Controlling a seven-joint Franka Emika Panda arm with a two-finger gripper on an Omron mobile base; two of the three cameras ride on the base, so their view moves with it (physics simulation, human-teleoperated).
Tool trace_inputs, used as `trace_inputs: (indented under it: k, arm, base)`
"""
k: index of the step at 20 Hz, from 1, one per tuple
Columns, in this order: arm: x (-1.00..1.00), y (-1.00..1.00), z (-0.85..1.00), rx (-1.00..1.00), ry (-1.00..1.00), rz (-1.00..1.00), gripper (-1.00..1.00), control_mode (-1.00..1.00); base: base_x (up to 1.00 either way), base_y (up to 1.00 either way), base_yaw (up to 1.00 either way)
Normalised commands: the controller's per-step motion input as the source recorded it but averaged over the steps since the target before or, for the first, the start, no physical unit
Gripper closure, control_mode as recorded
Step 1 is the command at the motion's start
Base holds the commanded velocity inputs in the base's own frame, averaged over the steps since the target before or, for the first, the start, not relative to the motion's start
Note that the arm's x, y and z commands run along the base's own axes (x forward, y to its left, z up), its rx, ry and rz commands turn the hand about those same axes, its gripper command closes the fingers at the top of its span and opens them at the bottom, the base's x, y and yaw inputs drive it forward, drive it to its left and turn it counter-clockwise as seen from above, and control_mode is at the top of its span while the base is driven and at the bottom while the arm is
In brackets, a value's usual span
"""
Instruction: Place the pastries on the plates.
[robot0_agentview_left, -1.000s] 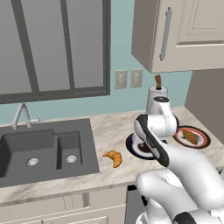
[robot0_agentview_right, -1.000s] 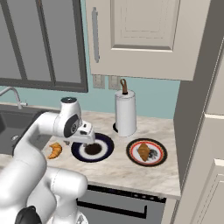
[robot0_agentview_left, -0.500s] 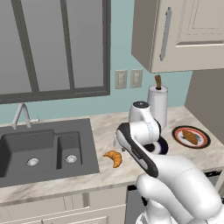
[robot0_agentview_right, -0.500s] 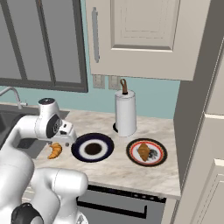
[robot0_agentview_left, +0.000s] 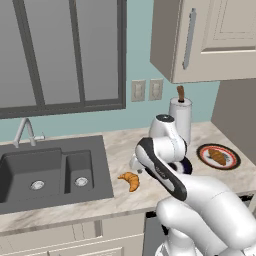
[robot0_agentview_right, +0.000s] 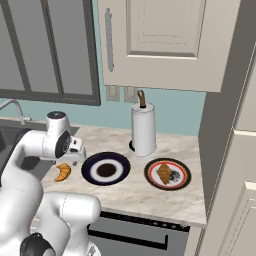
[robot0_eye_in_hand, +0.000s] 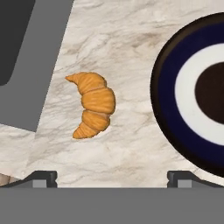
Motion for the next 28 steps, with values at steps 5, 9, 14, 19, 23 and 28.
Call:
trace_inputs:
  k: [5,9,14,19,23,28]
  arm:
    - [0.06,0.26,-0.02,0.01,0.00,0.08,-1.00,-1.00]
    - [0.33,0.42,-0.12,0.00,0.01,0.00,-1.00,-1.00]
    - [0.39,0.17,-0.03,0.00,0.01,-0.01,-1.00,-1.00]
    - [0.14,0.00,0.00,0.00,0.00,-0.03,-1.00,-1.00]
    - [0.00,0.00,-0.03,0.00,0.00,0.00,-1.00,-1.00]
    - [0.00,0.00,-0.38,0.00,0.01,0.00,-1.00,-1.00]
  base:
    - [0.00,0.00,0.00]
    - [0.00,0.00,0.00]
    - [0.00,0.00,0.00]
    - [0.00,0.00,0.00]
    - [0.00,0.00,0.00]
    - [0.00,0.00,0.00]
